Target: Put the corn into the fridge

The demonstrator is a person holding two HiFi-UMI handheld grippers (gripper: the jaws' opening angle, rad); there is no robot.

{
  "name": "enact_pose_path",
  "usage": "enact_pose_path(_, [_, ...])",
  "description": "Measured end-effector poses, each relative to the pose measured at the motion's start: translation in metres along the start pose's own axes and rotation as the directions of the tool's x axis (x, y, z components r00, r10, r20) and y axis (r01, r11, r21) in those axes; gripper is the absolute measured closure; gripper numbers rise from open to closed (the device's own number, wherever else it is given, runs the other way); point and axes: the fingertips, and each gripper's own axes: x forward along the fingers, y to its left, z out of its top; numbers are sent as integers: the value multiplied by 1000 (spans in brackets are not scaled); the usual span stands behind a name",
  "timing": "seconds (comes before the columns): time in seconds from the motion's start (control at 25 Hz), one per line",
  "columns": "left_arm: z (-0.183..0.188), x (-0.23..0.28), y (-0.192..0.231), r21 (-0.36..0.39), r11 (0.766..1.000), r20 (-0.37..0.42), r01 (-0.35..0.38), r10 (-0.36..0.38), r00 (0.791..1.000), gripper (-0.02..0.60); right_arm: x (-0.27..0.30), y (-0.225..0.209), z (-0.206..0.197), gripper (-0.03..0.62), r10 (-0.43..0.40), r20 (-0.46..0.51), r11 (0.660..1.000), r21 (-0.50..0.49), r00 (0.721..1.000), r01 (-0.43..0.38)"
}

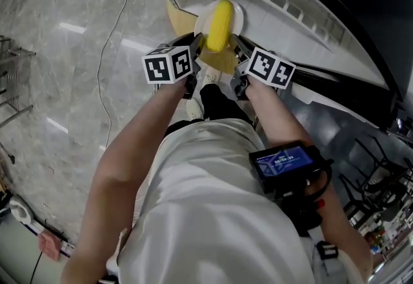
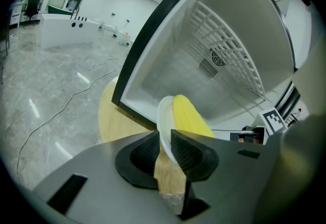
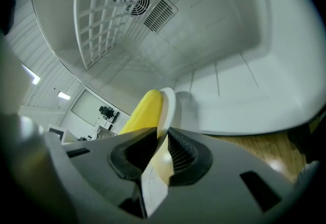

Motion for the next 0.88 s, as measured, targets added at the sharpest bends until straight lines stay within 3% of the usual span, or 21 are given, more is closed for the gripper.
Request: enact_pose_path(0.88, [22,18,-6,62,998,56,-23,20,998,512,6,-8,21,542,-48,64,999,17,997,47])
